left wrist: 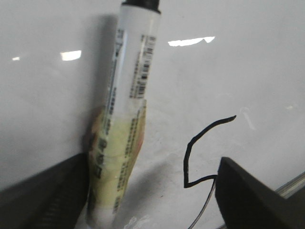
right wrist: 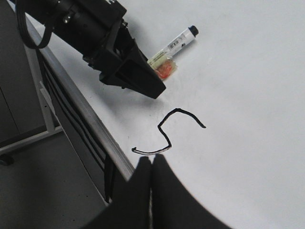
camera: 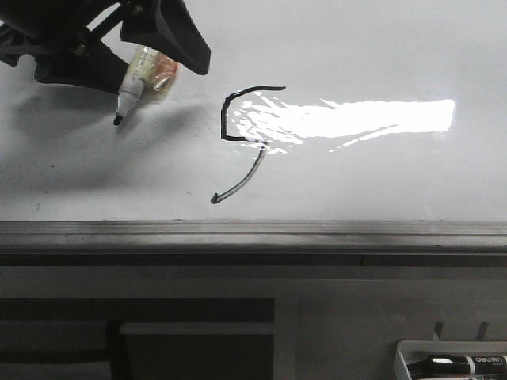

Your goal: Write number 5 on whiteboard

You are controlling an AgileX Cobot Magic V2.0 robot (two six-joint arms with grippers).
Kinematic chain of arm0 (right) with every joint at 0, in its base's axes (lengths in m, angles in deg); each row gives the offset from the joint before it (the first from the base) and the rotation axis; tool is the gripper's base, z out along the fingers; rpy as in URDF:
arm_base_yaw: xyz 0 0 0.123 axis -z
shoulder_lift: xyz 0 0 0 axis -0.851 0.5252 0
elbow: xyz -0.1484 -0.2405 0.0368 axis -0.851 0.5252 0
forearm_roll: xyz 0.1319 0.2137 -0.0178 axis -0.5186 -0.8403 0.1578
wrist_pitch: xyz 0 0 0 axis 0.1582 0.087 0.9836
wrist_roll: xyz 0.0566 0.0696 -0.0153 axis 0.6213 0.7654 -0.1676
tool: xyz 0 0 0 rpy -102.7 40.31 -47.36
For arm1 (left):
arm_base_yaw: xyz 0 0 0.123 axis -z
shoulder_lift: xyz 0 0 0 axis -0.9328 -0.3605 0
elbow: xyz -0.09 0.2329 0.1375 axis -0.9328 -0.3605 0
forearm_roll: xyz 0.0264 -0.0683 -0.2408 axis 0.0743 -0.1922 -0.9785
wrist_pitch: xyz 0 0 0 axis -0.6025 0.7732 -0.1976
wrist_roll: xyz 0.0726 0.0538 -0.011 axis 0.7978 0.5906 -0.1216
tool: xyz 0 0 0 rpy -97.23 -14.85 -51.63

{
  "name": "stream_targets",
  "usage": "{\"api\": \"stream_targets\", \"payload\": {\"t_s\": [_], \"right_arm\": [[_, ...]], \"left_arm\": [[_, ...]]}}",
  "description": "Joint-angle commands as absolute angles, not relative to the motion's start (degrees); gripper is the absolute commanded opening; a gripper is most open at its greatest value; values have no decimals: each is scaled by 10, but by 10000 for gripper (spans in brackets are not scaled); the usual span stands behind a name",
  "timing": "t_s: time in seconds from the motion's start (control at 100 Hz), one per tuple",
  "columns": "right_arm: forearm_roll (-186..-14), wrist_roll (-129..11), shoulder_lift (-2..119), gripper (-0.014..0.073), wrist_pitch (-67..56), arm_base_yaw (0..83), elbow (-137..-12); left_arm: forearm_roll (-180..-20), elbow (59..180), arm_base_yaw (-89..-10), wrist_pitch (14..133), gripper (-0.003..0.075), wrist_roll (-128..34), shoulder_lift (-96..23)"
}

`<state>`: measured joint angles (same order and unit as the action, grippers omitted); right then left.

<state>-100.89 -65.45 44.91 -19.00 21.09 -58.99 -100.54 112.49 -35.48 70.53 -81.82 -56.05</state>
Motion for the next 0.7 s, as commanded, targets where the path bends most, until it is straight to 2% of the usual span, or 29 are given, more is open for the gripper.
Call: {"api": "stream_targets", "payload": {"t_s": [0.0,0.27,0.39,0.46,0.53,0.65,0.69], "right_arm": [[-1015,-654,449,-61,-152,214,-605],[-1015,-654,440,-61,-140,214,-605],[-1003,-654,432,-61,-140,214,-605],[-996,-654,429,-61,-141,214,-605],[-984,-654,418,-61,-138,214,-598],[-981,-654,367,-61,-107,214,-549],[-981,-654,346,-61,-88,214,-521]], "left_arm": [[-971,1128,-371,769,577,-819,-563],[-966,1128,-371,757,571,-813,-462],[-942,1128,-371,738,513,-813,-399],[-922,1128,-371,723,438,-813,-359],[-894,1126,-371,698,321,-813,-318],[-838,1098,-371,655,48,-813,-237],[-823,1080,-371,646,-19,-813,-201]]}}
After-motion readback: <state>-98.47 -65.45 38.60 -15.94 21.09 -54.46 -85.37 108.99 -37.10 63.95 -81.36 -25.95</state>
